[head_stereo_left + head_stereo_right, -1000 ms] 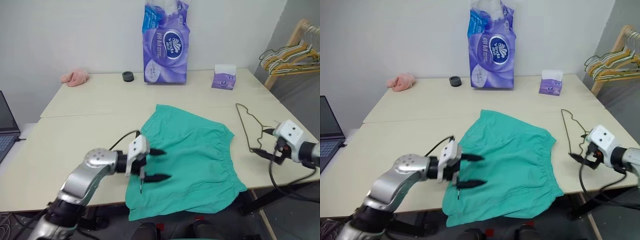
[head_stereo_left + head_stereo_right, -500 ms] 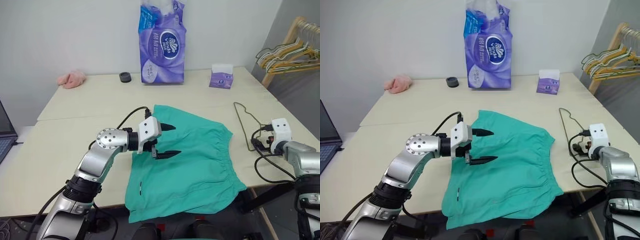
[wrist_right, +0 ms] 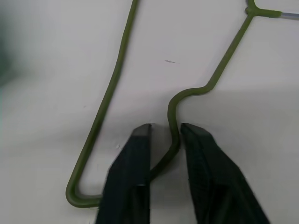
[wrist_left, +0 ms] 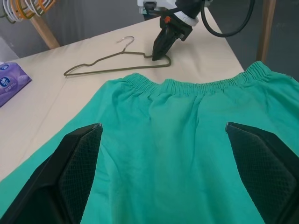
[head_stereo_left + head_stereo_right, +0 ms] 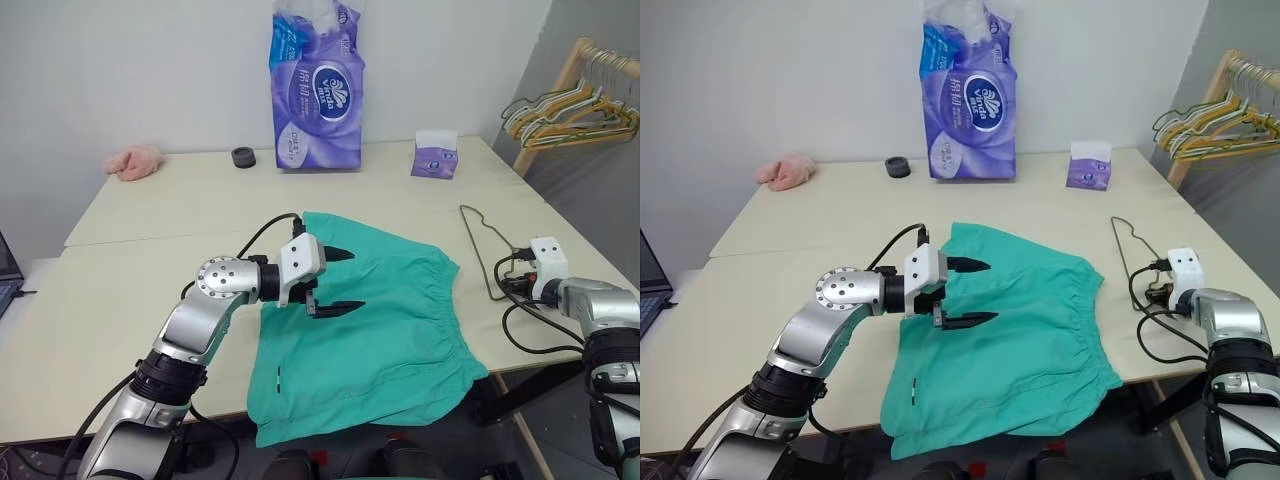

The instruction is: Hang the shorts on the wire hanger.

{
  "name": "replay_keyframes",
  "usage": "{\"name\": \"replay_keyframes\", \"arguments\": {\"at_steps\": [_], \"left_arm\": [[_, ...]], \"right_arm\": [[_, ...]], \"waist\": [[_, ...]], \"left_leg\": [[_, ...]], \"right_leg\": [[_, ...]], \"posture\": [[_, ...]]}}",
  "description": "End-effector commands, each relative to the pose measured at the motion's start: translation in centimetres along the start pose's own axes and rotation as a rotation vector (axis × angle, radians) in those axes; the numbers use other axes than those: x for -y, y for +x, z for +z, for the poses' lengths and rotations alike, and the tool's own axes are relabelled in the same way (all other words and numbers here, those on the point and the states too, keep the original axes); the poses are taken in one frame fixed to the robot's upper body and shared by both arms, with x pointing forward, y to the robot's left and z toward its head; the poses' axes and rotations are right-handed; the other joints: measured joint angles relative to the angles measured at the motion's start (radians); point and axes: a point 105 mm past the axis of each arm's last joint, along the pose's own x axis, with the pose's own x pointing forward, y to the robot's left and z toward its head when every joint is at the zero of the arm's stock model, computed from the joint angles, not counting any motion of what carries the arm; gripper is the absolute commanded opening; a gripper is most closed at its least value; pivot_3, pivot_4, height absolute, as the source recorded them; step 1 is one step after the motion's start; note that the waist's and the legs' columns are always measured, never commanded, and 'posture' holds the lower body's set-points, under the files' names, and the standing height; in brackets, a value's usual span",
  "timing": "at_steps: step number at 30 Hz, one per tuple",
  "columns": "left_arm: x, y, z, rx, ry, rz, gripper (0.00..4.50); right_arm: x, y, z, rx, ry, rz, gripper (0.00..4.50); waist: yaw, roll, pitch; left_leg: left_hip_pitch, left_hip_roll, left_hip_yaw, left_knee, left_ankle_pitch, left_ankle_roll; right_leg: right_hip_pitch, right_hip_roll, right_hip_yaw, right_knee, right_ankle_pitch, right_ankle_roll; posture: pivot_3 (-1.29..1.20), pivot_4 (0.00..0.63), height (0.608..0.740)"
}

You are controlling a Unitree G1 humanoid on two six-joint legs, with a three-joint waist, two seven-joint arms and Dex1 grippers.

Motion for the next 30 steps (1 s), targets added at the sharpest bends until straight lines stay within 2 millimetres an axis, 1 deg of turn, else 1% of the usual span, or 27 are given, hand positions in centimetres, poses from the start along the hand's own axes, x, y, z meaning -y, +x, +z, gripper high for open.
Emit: {"name": "replay_keyframes", "arguments": {"at_steps": [1,5,7,8,10,11,13,14,15,16,17,18,19,21,22,23,25,26,28,30], "left_arm": [[-0.3,0.1,0.8,0.021,0.035,0.019,4.50],[-0.7,0.0,0.7,0.030,0.018,0.046,4.50],[-1.1,-0.1,0.6,0.028,-0.003,0.067,4.50],[-1.8,-0.3,0.6,0.034,-0.008,0.104,4.50],[-3.2,-1.0,0.7,0.038,-0.015,0.153,4.50],[-3.6,-1.2,0.7,0.038,-0.014,0.166,4.50],[-4.9,-1.9,0.6,0.033,-0.011,0.225,4.50],[-6.2,-2.6,0.5,0.026,-0.010,0.280,4.50],[-7.9,-3.6,0.6,0.025,-0.025,0.347,4.50],[-9.3,-4.5,0.8,0.026,-0.037,0.400,4.50],[-10.2,-5.3,0.9,0.025,-0.043,0.432,4.50],[-10.9,-5.9,1.1,0.024,-0.049,0.448,4.50],[-11.6,-6.7,1.3,0.029,-0.068,0.466,4.50],[-12.6,-7.8,1.7,0.038,-0.095,0.493,4.50],[-13.1,-8.5,1.7,0.040,-0.138,0.503,4.50],[-13.3,-9.0,1.6,0.038,-0.172,0.498,4.50],[-13.5,-9.6,1.6,0.037,-0.211,0.487,4.50],[-13.1,-9.7,1.1,0.014,-0.245,0.449,4.50],[-11.0,-9.8,-0.6,-0.052,-0.346,0.315,4.50],[-9.0,-9.6,-1.9,-0.101,-0.421,0.207,4.50]], "right_arm": [[1.1,0.2,-2.4,-0.084,0.021,-0.061,0.02],[1.6,0.2,-1.4,-0.034,0.010,-0.100,0.02],[1.5,0.1,-0.4,0.003,0.022,-0.102,0.02],[1.6,-0.3,0.9,0.049,-0.053,-0.113,0.02],[0.8,-1.2,3.4,0.132,-0.165,-0.093,0.02],[0.4,-1.5,4.1,0.159,-0.202,-0.082,0.02],[-0.9,-2.2,5.4,0.204,-0.318,-0.046,0.02],[-2.2,-2.9,6.4,0.252,-0.407,-0.003,0.02],[-4.3,-3.9,7.5,0.314,-0.532,0.065,0.02],[-6.2,-4.8,8.0,0.355,-0.646,0.134,0.02],[-7.7,-5.5,8.0,0.375,-0.720,0.190,0.02],[-8.6,-5.9,8.0,0.386,-0.773,0.229,0.02],[-9.6,-6.4,7.8,0.393,-0.865,0.259,0.02],[-10.6,-6.9,7.4,0.397,-1.004,0.285,0.02],[-11.1,-7.1,7.1,0.400,-1.109,0.292,0.02],[-11.5,-7.1,6.9,0.403,-1.185,0.296,0.02],[-11.8,-7.1,6.7,0.409,-1.265,0.303,0.02],[-12.1,-7.1,6.6,0.423,-1.348,0.296,0.02],[-13.0,-7.3,6.9,0.477,-1.562,0.274,0.02],[-13.6,-7.5,7.3,0.534,-1.657,0.262,0.02]], "waist": [[0.001,-0.002,-0.002],[0.001,-0.006,-0.004],[0.001,-0.006,-0.004],[0.000,-0.006,-0.005],[0.000,-0.005,-0.004],[-0.003,-0.003,-0.003],[-0.006,-0.001,-0.002],[-0.007,-0.001,-0.001],[-0.007,0.000,-0.001],[-0.007,0.000,-0.001],[-0.010,0.001,-0.001],[-0.012,0.001,-0.001],[-0.014,0.001,0.000],[-0.013,0.000,0.000],[-0.012,0.000,0.000],[-0.011,0.000,0.000],[-0.011,0.000,0.000],[-0.010,0.000,0.000],[-0.011,0.000,0.000],[-0.013,0.000,0.000]], "left_leg": [[0.000,0.000,0.000,0.000,0.000,0.000],[0.000,0.000,0.000,0.000,0.000,0.000],[0.000,0.000,0.000,0.000,0.000,0.000],[0.000,0.000,0.000,0.000,0.000,0.000],[0.000,0.000,0.000,0.000,0.000,0.000],[0.000,0.000,0.001,0.000,0.000,0.000],[-0.001,0.000,0.001,0.000,0.000,0.000],[-0.001,0.000,0.002,0.000,0.000,0.000],[-0.001,0.000,0.002,0.000,0.000,0.001],[-0.001,0.000,0.002,0.000,-0.001,0.001],[-0.001,0.000,0.001,0.000,-0.001,0.001],[-0.001,0.001,0.001,0.000,-0.001,0.001],[-0.001,0.002,0.001,-0.001,-0.001,0.001],[-0.001,0.002,0.001,0.000,-0.002,0.000],[-0.001,0.002,0.001,0.000,-0.003,-0.001],[-0.001,0.001,0.001,0.000,-0.003,-0.001],[-0.001,0.000,0.002,0.001,-0.003,-0.001],[-0.001,0.000,0.003,0.001,-0.003,0.000],[-0.001,0.000,0.003,0.001,-0.003,0.000],[-0.001,0.000,0.004,0.001,-0.003,-0.001]], "right_leg": [[0.000,0.000,0.000,0.000,0.000,0.000],[0.000,-0.001,0.000,0.000,0.000,0.000],[0.000,-0.001,0.001,0.000,0.000,0.001],[0.000,-0.002,0.001,0.000,0.000,0.001],[0.000,-0.002,0.001,0.000,0.000,0.001],[-0.001,-0.002,0.001,0.000,0.000,0.001],[-0.002,-0.002,0.002,0.000,0.000,0.001],[-0.002,-0.002,0.002,0.000,0.000,0.001],[-0.002,-0.002,0.002,0.000,0.000,0.001],[-0.003,-0.002,0.002,0.000,0.000,0.001],[-0.003,-0.002,0.002,0.000,0.000,0.001],[-0.003,-0.001,0.002,0.000,0.000,0.002],[-0.003,-0.001,0.002,0.000,0.000,0.002],[-0.003,0.000,0.002,0.000,0.000,0.002],[-0.003,-0.001,0.002,0.000,-0.001,0.002],[-0.003,-0.001,0.002,0.000,-0.001,0.003],[-0.003,-0.001,0.002,0.000,0.000,0.003],[-0.003,-0.001,0.003,0.000,0.000,0.003],[-0.003,-0.001,0.003,0.000,0.000,0.003],[-0.004,0.001,0.003,0.000,0.000,0.003]], "posture": [[-0.05,0.033,0.740],[-0.05,0.034,0.740],[-0.05,0.034,0.740],[-0.05,0.034,0.740],[-0.05,0.034,0.740],[-0.05,0.034,0.740],[-0.05,0.034,0.740],[-0.06,0.035,0.740],[-0.06,0.035,0.740],[-0.06,0.034,0.740],[-0.06,0.034,0.740],[-0.06,0.034,0.740],[-0.06,0.034,0.740],[-0.06,0.035,0.740],[-0.06,0.035,0.740],[-0.06,0.035,0.740],[-0.06,0.035,0.740],[-0.06,0.034,0.740],[-0.06,0.034,0.740],[-0.06,0.034,0.740]]}}
